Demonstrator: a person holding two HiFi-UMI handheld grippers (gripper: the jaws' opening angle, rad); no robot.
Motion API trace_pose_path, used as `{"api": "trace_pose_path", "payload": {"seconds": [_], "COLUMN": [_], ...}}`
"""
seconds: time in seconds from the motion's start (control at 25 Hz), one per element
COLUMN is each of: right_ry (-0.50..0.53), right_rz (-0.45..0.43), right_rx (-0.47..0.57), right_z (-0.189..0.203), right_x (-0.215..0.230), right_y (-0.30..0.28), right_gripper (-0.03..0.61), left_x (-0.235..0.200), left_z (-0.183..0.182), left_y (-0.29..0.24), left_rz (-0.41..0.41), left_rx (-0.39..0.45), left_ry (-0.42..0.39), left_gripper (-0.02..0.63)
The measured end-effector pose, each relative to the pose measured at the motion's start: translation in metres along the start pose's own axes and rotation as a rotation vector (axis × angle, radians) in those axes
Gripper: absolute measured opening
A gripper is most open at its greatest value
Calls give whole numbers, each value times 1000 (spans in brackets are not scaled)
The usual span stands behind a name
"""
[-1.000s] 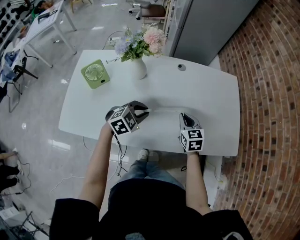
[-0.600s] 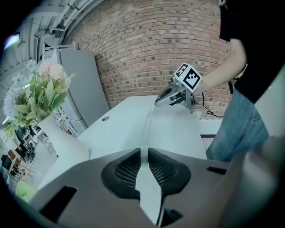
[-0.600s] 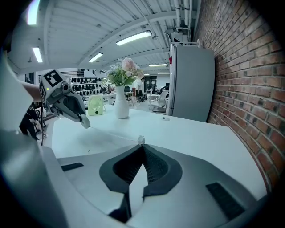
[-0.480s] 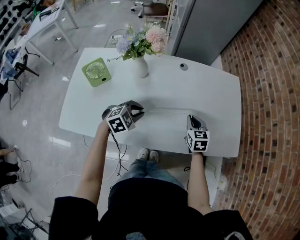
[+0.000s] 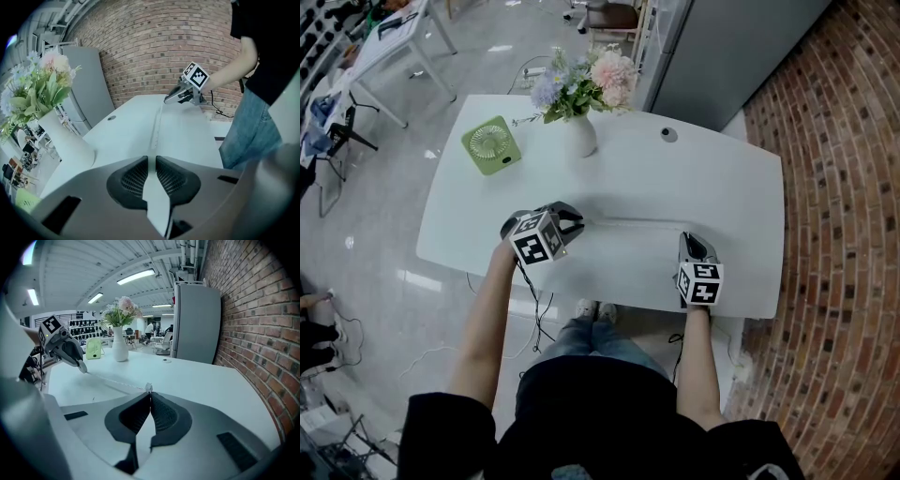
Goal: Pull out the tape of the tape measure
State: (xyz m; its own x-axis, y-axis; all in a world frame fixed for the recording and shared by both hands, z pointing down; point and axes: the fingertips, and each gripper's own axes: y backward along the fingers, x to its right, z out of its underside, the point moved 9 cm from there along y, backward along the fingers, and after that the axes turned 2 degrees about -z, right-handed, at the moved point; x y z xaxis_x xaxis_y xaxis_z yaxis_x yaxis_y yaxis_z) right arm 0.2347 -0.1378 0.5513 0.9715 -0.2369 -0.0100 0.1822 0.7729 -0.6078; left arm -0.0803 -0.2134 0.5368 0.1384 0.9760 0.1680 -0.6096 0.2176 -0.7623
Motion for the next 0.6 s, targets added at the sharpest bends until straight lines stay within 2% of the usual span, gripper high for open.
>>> {"api": "trace_pose_path", "payload": {"seconds": [0.6], "right_ry": [44], "right_rz": [-83], "right_rx": [-48], "right_z": [2], "right_x": [-17], "right_y": [-30], "right_gripper": [8], "left_x": [-3], "left_z": [-9], "left_y": [-33], "left_rz": [68], "left_rx": [-43], "left_ry": [-34], "left_gripper": [71]}}
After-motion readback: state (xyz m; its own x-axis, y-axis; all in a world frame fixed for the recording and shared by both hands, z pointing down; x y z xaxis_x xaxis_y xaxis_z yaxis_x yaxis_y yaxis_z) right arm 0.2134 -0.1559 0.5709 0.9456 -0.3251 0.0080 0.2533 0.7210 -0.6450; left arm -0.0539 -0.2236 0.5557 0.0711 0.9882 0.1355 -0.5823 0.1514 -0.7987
